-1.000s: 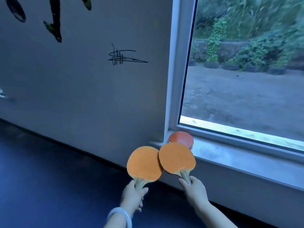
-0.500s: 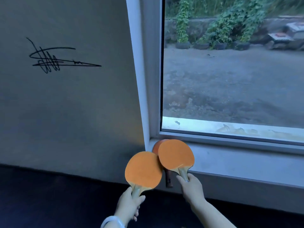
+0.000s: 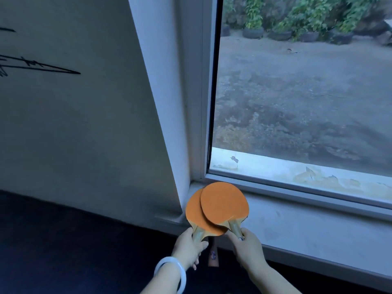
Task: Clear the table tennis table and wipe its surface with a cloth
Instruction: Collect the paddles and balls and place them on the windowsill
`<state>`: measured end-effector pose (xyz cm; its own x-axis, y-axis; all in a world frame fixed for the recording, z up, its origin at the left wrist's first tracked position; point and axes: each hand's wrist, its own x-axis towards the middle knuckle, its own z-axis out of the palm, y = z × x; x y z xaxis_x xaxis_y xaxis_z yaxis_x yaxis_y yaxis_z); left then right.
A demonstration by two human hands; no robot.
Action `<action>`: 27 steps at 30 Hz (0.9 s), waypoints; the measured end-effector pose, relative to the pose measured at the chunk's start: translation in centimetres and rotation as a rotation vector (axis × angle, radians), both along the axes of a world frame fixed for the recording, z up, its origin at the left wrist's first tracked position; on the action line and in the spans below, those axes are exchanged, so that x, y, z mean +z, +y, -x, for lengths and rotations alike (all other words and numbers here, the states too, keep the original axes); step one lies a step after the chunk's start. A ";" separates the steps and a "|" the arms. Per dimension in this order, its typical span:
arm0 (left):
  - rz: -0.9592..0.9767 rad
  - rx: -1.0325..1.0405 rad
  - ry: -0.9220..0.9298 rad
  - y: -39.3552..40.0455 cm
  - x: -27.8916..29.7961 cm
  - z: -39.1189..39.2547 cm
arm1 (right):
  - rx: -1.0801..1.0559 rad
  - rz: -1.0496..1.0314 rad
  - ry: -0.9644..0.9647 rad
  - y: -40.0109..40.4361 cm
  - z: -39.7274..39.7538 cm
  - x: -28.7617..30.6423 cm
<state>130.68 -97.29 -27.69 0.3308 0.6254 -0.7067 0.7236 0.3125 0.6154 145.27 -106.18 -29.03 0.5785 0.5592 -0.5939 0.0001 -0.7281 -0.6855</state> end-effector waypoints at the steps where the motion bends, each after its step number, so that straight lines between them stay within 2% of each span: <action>1: 0.002 -0.008 0.017 0.5 -0.9 -0.1 | 0.009 0.003 0.002 0.3 -0.2 -0.9; 5: 0.015 -0.023 0.008 2.4 -2.1 -1.0 | 0.007 0.011 0.037 1.2 -0.3 -2.4; 8: 0.024 -0.042 0.066 2.9 -3.1 -1.0 | 0.018 -0.006 0.045 1.8 0.2 -3.1; 17: -0.204 -0.048 0.059 2.2 -4.4 0.2 | 0.129 0.050 0.064 2.3 1.3 -3.5; 23: -0.207 0.029 0.006 1.0 -4.5 -0.5 | 0.195 0.051 -0.001 2.2 2.1 -3.2; 27: -0.232 -0.010 0.010 1.1 -4.7 -0.5 | 0.191 0.030 -0.003 2.0 2.3 -3.2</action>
